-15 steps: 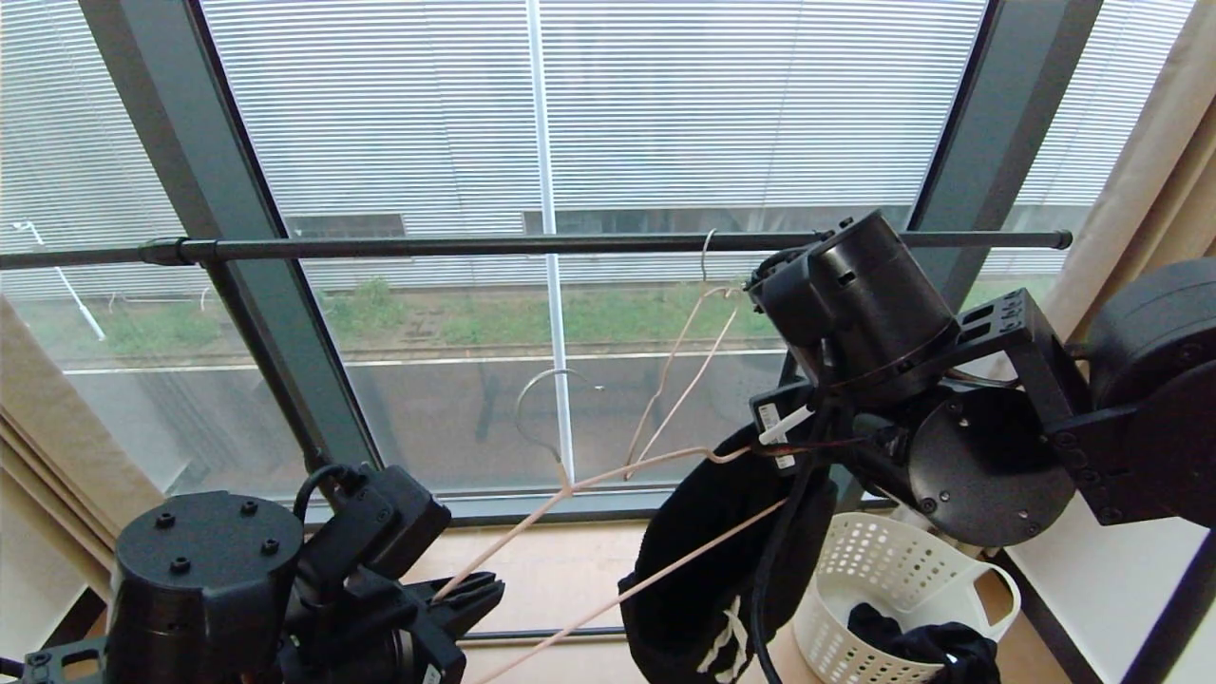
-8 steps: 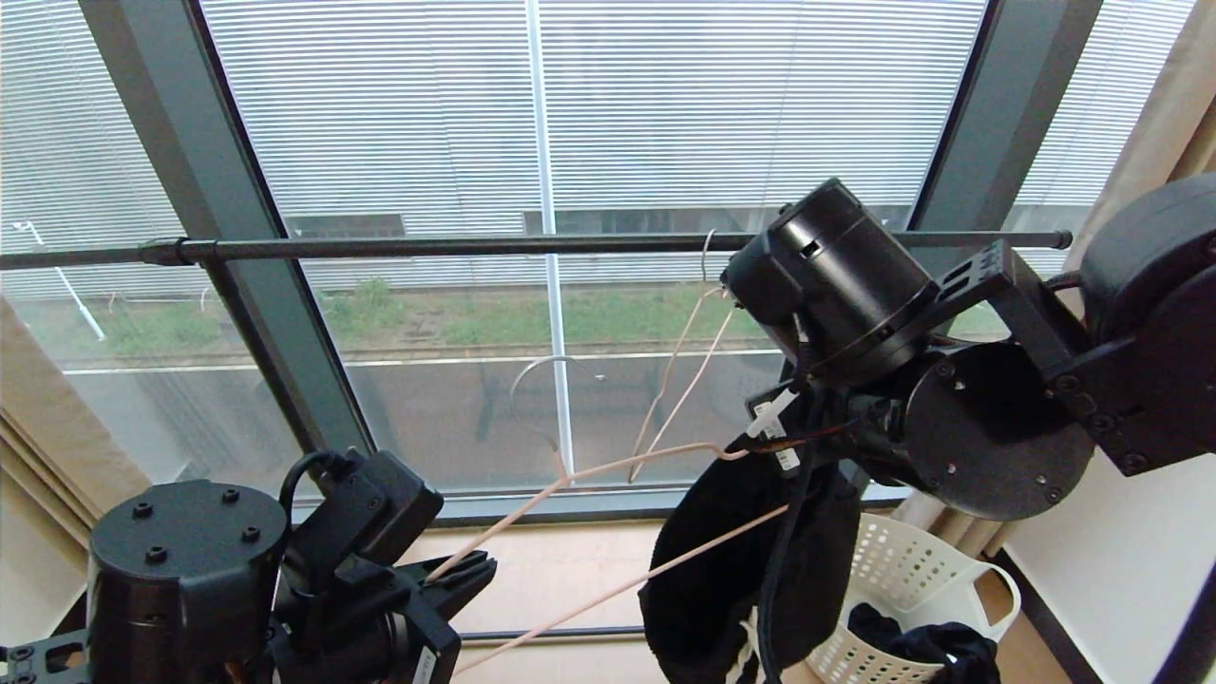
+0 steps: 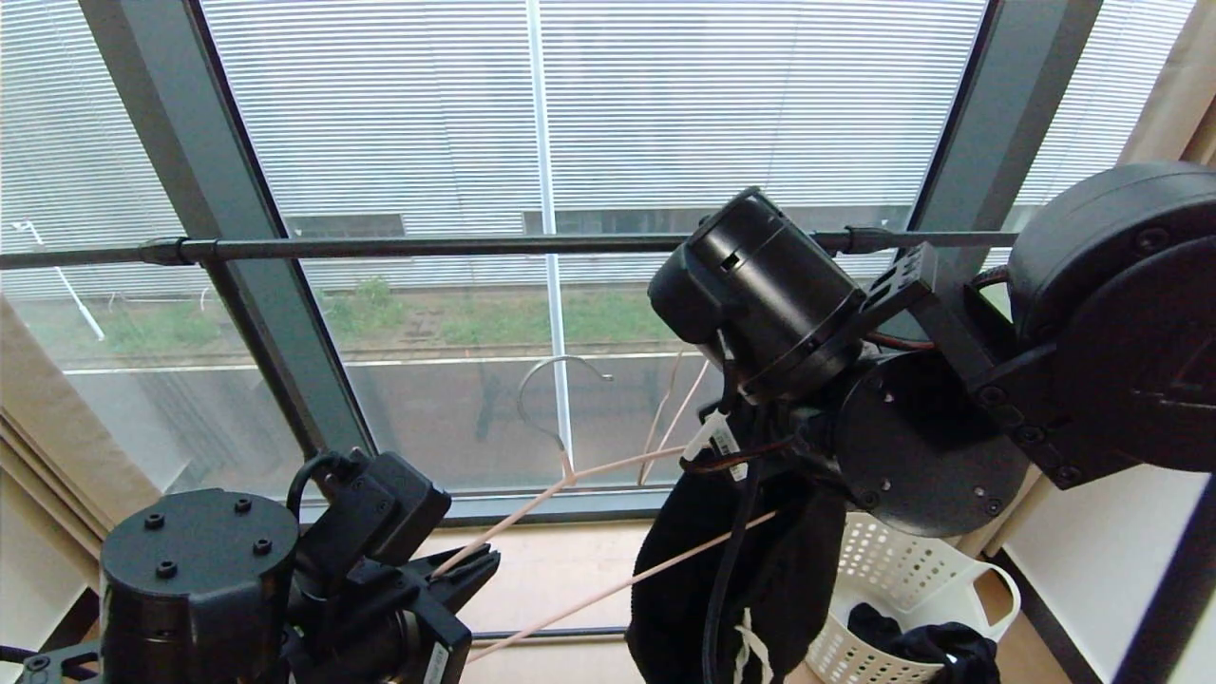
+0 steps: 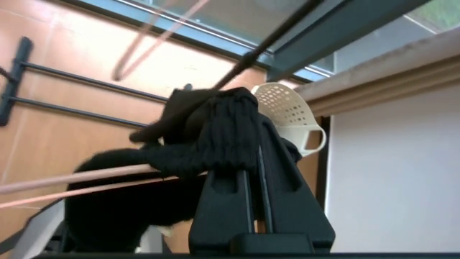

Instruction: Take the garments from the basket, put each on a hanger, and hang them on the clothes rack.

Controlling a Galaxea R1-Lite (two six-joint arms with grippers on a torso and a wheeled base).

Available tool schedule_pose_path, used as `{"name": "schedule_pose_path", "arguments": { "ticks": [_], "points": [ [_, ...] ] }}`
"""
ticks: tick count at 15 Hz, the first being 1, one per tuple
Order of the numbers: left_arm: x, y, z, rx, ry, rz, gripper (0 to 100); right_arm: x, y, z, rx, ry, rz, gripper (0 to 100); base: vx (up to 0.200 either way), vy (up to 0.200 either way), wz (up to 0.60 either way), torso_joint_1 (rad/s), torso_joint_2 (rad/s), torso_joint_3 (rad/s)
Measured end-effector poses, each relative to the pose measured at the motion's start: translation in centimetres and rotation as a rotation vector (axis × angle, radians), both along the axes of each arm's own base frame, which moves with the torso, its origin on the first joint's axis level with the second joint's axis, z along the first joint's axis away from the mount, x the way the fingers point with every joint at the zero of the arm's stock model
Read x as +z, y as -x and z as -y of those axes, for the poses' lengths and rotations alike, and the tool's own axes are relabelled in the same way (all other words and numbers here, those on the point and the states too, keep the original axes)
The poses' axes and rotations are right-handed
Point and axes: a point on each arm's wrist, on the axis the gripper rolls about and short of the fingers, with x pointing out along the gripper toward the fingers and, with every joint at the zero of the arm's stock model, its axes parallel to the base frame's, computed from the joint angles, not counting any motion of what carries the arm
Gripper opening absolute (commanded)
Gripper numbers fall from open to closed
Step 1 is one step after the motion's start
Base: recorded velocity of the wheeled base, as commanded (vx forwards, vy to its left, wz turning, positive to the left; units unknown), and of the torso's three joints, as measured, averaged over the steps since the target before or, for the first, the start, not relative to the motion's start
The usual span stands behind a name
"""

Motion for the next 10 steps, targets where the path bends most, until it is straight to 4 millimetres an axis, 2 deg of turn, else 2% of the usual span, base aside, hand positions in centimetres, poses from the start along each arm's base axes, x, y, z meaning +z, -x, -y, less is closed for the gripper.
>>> {"name": "schedule_pose_path", "arguments": {
  "ticks": [10],
  "points": [
    [-0.4,0.0,0.2,-0.007,-0.008,-0.010,0,1.3,3.3,-3.8,0.099,-0.128,0.038,0,0.000,0.000,0.00,0.000,0.00,0.000]
  ]
}}
